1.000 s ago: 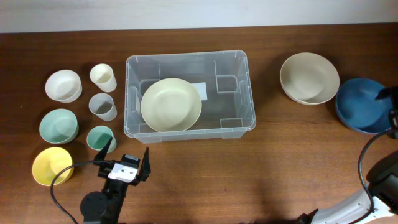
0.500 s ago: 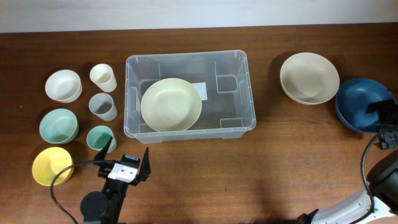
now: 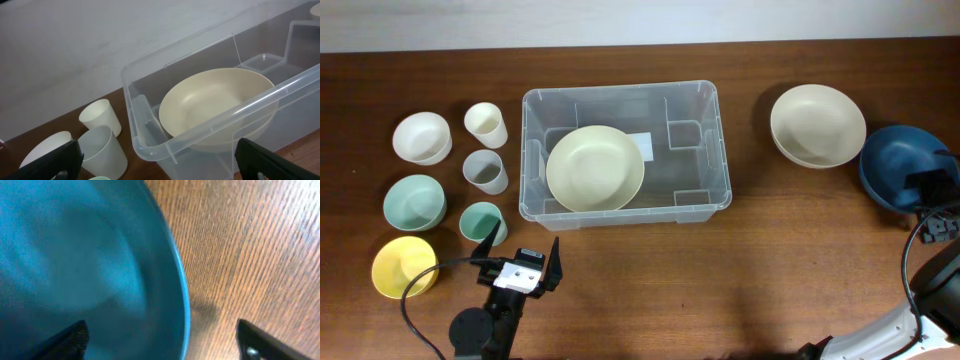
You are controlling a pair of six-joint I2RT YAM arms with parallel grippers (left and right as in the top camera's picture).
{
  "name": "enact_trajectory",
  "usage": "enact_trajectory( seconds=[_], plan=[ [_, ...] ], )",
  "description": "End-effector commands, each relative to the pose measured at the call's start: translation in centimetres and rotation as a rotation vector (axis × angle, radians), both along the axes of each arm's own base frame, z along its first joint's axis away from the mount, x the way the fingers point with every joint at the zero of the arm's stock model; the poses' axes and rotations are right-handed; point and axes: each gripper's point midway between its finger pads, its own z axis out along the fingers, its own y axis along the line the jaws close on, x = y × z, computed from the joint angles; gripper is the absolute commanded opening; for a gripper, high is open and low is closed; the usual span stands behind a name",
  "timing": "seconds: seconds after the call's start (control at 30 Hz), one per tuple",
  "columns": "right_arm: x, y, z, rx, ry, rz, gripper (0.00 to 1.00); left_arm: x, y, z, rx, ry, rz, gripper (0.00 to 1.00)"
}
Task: Pack container
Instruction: 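Move the right gripper to the rim of the dark blue bowl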
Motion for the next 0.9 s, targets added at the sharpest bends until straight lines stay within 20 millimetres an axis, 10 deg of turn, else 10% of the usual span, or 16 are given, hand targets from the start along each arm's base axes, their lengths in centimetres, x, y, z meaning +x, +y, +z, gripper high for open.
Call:
enact_trajectory(
  seconds=[0.0, 0.33, 0.87],
  plan=[
    [-0.6, 0.1, -1.9, 0.017, 0.043, -0.009, 0.82, 0.0, 0.0, -0.1, 0.008, -0.002, -0.001, 0.99],
    [-0.7, 0.1, -3.5, 0.037, 0.062, -0.011, 0.63, 0.0, 0.0, -0.1, 0.008, -0.002, -0.001, 0.99],
    [-1.7, -2.4, -2.8, 0.023, 0.029, -0.071, 0.04, 0.0, 0.0, -0.1, 0.008, -0.002, -0.001, 0.99]
  ],
)
